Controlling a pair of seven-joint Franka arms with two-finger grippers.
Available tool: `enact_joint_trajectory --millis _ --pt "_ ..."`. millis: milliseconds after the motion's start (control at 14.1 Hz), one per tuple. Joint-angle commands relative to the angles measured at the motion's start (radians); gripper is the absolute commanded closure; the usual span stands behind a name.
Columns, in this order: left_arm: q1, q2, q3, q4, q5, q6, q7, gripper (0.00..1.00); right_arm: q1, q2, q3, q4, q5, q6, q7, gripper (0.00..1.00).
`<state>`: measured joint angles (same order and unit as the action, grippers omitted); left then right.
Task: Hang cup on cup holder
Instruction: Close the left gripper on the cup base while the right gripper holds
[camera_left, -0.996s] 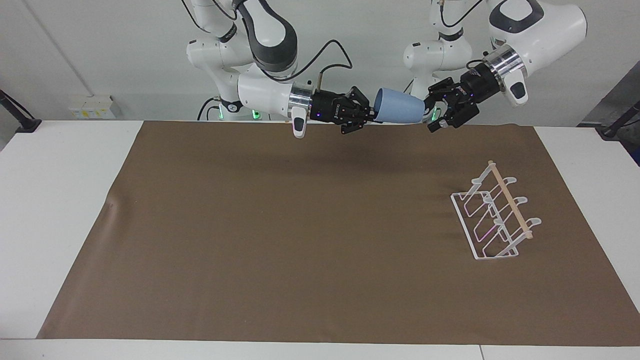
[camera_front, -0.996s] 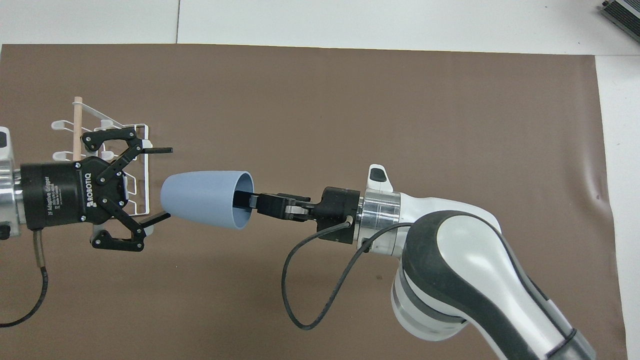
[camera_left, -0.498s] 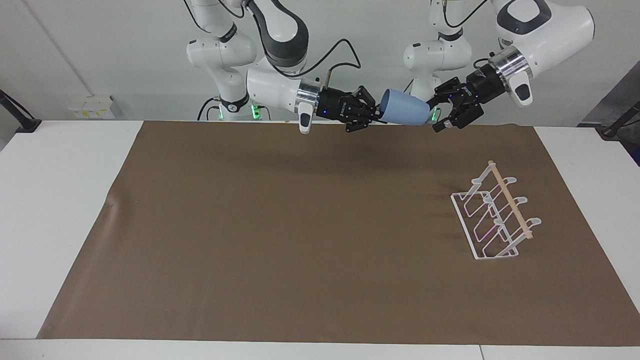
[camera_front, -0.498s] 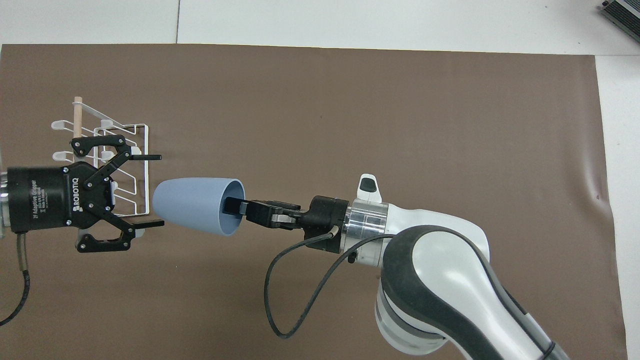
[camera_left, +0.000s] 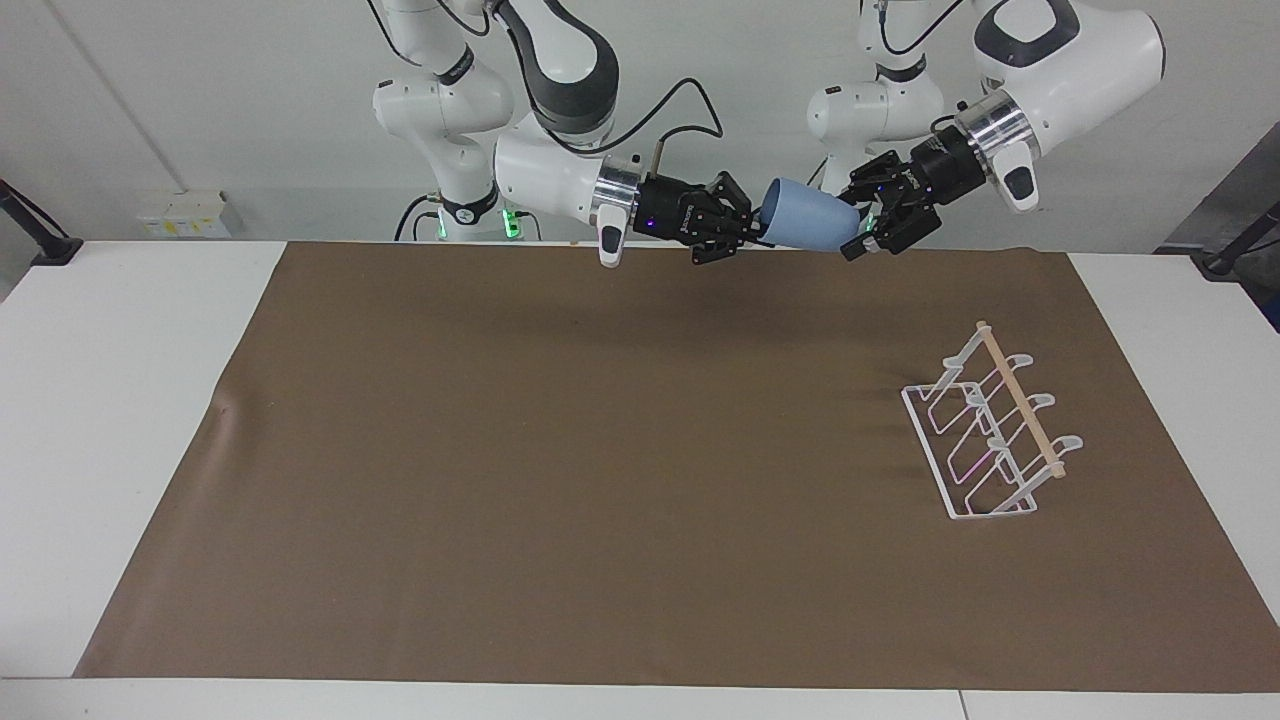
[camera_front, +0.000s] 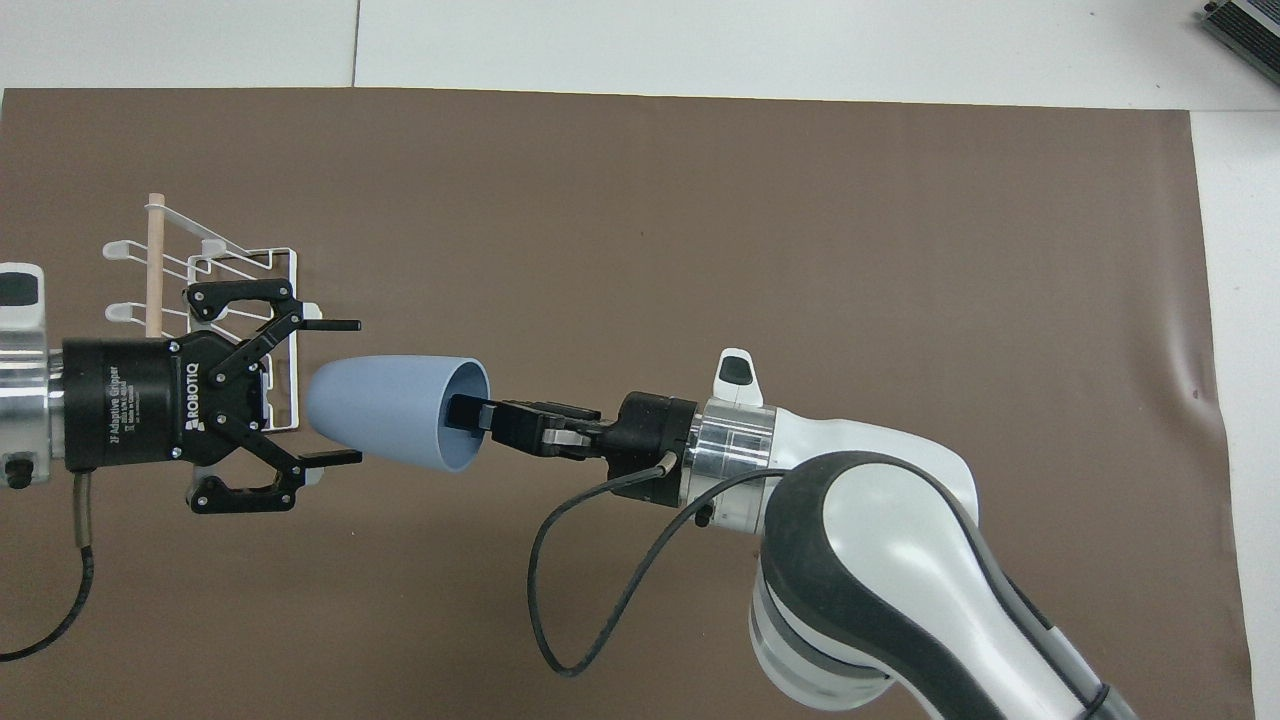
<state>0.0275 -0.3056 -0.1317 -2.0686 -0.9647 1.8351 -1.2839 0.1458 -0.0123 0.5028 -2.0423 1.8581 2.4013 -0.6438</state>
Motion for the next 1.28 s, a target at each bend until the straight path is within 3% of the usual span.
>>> enact_joint_trajectory --millis 0,142,213,356,854,925,996,1067,1209 --pt "0.0 -0.015 -0.023 -0.001 -0.012 0.007 -0.032 0.0 -0.014 -0.003 0.014 -0.001 0.027 0.013 -0.03 1.0" --pt "0.0 -0.015 -0.028 -0.001 -0.014 0.006 -0.034 0.0 -0.014 -0.003 0.013 -0.001 0.027 0.015 -0.03 1.0" --pt "0.0 -0.015 -0.028 0.001 -0.019 0.003 -0.034 0.23 -0.014 -0.003 0.014 -0.002 0.026 0.016 -0.028 1.0" --pt "0.0 -0.015 -0.028 0.001 -0.019 0.004 -0.032 1.0 -0.014 -0.003 0.014 -0.003 0.024 0.035 -0.028 1.0" --pt "0.005 -0.013 -0.026 0.005 0.004 -0.01 -0.022 1.0 -0.015 0.005 0.014 -0.003 0.021 0.107 -0.007 1.0" --pt "0.005 -0.01 -0.026 0.018 0.024 -0.008 -0.02 1.0 -0.015 0.006 0.014 -0.003 0.021 0.125 0.016 0.49" --pt "0.005 -0.004 -0.026 0.025 0.05 -0.008 -0.018 1.0 -0.014 0.006 0.014 -0.001 0.021 0.143 0.044 0.13" --pt "0.008 0.0 -0.026 0.034 0.055 -0.008 -0.02 1.0 -0.014 -0.004 0.016 0.001 0.021 0.168 0.062 0.0" --pt "0.017 0.0 -0.026 0.039 0.055 -0.008 -0.022 1.0 -0.014 -0.014 0.026 0.002 0.006 0.179 0.066 0.0"
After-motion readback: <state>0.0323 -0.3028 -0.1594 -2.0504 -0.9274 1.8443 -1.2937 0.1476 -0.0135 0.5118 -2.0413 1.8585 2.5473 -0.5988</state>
